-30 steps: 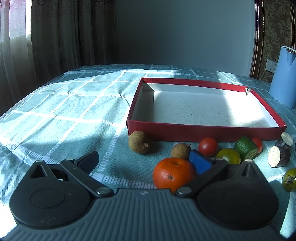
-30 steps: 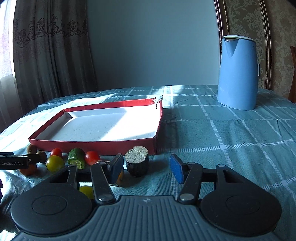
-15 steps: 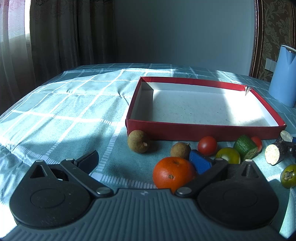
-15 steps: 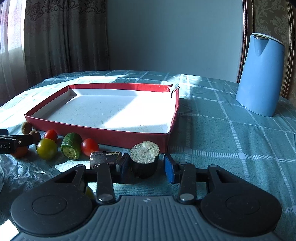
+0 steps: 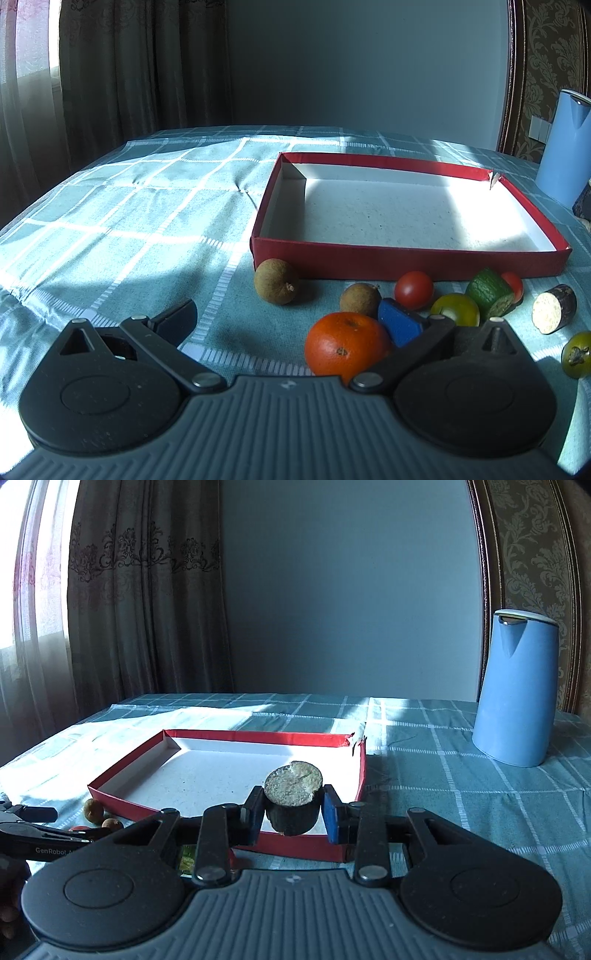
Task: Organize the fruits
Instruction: 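Carry the log slice into the red tray and open the right gripper, then grasp the orange mandarin with the left gripper, then lower the mandarin into the red tray and open the left gripper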
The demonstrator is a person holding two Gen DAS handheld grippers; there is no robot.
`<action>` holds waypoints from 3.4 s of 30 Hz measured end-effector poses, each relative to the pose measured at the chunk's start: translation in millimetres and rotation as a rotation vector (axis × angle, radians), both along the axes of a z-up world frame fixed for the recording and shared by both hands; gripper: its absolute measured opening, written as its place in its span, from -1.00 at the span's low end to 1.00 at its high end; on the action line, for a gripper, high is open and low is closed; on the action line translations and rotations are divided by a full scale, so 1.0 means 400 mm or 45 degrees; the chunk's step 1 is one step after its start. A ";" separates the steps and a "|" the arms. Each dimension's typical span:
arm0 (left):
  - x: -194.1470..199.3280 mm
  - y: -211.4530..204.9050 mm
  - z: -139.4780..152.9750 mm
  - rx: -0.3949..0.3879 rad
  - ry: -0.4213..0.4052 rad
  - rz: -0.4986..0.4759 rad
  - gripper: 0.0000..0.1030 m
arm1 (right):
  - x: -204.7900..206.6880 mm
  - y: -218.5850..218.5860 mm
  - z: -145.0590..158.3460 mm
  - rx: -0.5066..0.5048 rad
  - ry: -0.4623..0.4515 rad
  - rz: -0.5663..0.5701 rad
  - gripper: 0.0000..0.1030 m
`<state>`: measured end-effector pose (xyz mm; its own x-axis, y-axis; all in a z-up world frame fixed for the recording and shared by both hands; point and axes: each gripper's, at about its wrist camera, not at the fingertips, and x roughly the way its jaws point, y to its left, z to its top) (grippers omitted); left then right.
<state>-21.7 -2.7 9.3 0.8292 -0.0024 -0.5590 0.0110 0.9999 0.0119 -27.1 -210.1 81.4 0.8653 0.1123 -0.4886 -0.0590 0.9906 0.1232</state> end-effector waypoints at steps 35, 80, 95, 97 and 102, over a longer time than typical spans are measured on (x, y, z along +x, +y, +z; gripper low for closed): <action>-0.120 -0.024 0.029 0.108 -0.165 -0.255 0.76 | 0.021 -0.106 -0.088 0.186 -0.022 -0.151 0.46; 0.118 -0.082 0.134 0.073 -0.135 -0.126 -0.22 | -0.042 -0.038 -0.160 -0.080 0.397 -0.257 1.00; 0.154 -0.083 0.076 0.117 -0.108 -0.071 0.73 | -0.042 -0.038 -0.160 -0.079 0.396 -0.257 1.00; 0.134 -0.078 0.077 0.103 -0.105 -0.071 0.77 | -0.042 -0.038 -0.160 -0.079 0.396 -0.257 1.00; 0.060 -0.064 0.066 0.109 -0.121 -0.060 1.00 | -0.042 -0.037 -0.160 -0.079 0.396 -0.257 1.00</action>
